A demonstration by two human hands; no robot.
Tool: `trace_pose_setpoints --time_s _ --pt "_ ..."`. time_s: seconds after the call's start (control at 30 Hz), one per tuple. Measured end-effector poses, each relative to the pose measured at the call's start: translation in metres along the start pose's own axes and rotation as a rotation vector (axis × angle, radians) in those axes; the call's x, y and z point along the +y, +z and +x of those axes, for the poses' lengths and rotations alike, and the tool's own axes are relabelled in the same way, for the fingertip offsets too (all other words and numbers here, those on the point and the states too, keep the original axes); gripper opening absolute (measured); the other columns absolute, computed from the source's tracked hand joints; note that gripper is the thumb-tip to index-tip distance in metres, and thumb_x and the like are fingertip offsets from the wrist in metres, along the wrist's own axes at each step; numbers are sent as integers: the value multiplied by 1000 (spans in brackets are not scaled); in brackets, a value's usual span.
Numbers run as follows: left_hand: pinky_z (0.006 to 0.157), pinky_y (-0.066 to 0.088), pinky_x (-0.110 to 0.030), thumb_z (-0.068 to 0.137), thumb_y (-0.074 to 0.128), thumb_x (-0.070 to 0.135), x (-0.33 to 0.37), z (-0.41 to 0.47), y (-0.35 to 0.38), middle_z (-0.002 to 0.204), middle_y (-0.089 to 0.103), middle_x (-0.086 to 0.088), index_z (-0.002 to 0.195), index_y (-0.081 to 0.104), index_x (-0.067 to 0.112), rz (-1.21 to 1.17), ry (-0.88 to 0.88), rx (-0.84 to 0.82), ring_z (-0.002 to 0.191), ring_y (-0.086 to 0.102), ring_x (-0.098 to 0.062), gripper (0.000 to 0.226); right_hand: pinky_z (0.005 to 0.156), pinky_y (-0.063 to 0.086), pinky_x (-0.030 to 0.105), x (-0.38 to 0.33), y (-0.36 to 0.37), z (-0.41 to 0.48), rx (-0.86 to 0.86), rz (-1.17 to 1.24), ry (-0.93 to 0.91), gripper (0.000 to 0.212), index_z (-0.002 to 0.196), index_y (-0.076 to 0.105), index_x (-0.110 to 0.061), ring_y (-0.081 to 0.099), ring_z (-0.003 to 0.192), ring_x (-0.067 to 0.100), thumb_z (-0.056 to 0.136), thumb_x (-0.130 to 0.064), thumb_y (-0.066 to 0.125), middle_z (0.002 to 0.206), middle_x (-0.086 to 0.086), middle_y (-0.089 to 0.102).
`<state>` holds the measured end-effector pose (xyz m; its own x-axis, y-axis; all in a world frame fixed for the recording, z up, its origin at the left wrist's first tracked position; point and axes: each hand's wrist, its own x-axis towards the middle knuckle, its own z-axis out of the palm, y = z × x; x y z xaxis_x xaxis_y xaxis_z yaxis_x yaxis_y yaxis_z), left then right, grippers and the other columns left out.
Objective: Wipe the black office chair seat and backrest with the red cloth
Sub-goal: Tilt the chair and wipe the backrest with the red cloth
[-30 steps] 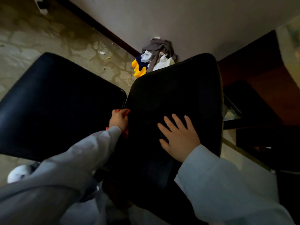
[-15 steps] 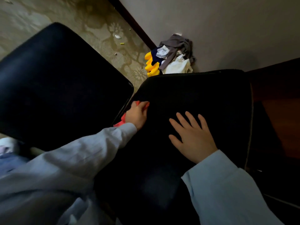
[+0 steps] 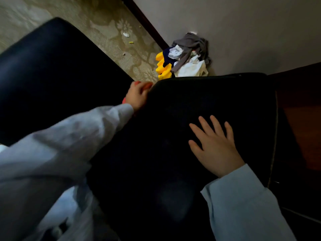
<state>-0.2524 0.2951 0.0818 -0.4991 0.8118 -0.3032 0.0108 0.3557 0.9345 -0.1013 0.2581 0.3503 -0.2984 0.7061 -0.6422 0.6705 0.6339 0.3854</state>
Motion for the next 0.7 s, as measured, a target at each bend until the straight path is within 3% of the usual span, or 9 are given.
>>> trace_pose_setpoints --time_s 0.13,0.3,0.57,0.7 --pt "98 37 -30 93 47 22 -10 37 39 119 58 -16 121 62 18 61 -54 -53 117 50 -30 31 111 -19 41 3 2 5 -17 19 7 53 148 8 -33 -19 142 15 99 -44 24 158 -7 -8" --pt "97 36 -35 96 43 26 9 24 56 129 48 -14 130 52 24 150 -114 -7 120 47 -32 35 110 -20 43 5 4 7 -53 21 -9 54 148 5 -33 -21 142 17 99 -45 23 158 -5 -11" --pt "98 37 -28 94 49 18 48 -73 34 123 50 -12 130 54 23 32 309 -201 116 51 -24 37 110 -21 42 8 -1 6 -100 75 -53 55 148 2 -36 -21 142 13 98 -48 22 157 -8 -12" --pt "97 36 -14 89 48 29 67 -110 -2 117 50 -3 127 56 20 -112 473 -488 108 50 -6 39 112 -18 37 10 -6 4 -63 137 -52 55 148 3 -36 -19 142 12 98 -47 22 158 -9 -10"
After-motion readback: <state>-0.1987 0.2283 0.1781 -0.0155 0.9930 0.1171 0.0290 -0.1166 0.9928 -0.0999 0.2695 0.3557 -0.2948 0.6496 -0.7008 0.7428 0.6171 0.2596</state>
